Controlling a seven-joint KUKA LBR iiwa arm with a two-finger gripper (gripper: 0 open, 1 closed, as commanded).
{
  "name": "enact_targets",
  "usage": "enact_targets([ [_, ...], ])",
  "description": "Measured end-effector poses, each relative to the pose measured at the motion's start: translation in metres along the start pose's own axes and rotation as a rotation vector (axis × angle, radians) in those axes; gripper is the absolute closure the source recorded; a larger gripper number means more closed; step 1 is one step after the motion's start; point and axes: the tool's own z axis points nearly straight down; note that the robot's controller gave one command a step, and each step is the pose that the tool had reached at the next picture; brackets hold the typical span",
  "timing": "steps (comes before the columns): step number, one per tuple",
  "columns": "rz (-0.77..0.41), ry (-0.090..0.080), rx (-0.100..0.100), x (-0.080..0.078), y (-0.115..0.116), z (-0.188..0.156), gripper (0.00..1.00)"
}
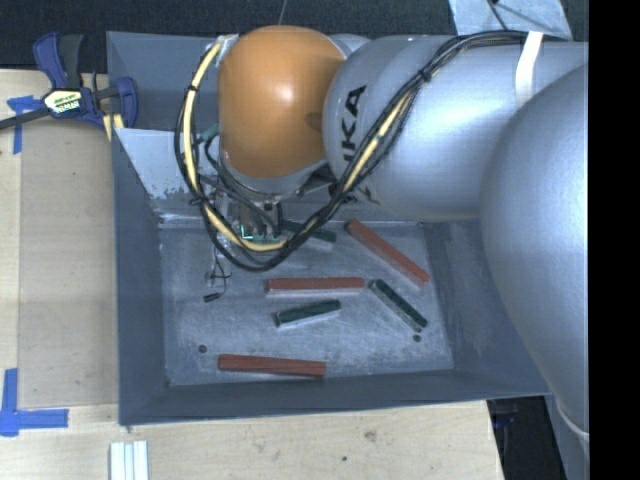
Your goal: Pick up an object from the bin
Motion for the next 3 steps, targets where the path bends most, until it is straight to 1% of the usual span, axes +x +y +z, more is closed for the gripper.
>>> enact_targets([
  [1, 0.003, -0.008, -0.002, -0.002, -0.001, -0.005, 0.00],
  [2, 0.056, -0.013, -0.004, 0.002, -0.036, 0.042, 0.00],
  [3, 0.095, -0.011, -0.002, -0.007, -0.067, 0.056, 0.00],
])
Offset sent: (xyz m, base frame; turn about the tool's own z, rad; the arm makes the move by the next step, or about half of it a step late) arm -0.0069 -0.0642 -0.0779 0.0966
